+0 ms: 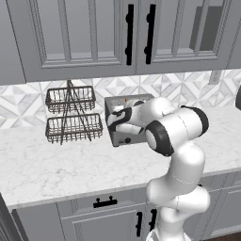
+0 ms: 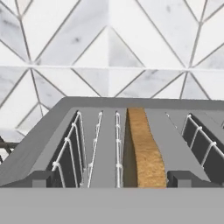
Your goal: Start the toaster. Once the lever pops up, take the bread to the plate on the dining counter.
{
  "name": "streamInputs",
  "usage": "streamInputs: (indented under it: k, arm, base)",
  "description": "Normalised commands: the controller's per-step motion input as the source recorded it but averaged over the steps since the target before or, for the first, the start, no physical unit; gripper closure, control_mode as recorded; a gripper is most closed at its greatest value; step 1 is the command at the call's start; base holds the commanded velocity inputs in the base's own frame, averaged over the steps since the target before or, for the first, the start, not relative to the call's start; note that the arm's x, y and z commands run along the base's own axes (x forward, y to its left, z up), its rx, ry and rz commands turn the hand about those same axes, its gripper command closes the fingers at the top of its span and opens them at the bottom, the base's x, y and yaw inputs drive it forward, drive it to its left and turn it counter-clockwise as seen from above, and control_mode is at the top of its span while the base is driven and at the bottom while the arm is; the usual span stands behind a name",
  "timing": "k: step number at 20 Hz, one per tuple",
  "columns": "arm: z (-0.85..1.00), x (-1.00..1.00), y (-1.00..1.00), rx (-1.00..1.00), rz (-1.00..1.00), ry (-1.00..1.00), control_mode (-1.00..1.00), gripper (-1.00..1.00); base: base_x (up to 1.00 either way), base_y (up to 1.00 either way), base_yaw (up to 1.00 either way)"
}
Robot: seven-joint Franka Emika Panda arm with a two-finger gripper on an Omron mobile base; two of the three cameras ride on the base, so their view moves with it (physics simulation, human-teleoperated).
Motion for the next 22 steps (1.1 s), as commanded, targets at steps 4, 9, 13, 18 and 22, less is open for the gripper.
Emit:
streamInputs:
  k: [4,9,13,18,22]
  arm:
    - [0.00,0.02,-0.16,0.05,0.00,0.00,-1.00,-1.00]
    - [0.00,-0.01,-0.29,0.04,0.00,0.00,-1.00,-1.00]
    - [0.00,0.00,-0.30,0.04,0.00,0.00,-1.00,-1.00]
    - [-0.05,0.00,-0.12,0.01,0.00,0.00,-1.00,-1.00]
    - [-0.21,0.00,-0.13,0.00,0.00,0.00,-1.00,-1.00]
  base:
    - [0.00,0.00,0.00]
    - [0.00,0.00,0.00]
    - [0.00,0.00,0.00]
    - [0.00,0.00,0.00]
    - [0.00,0.00,0.00]
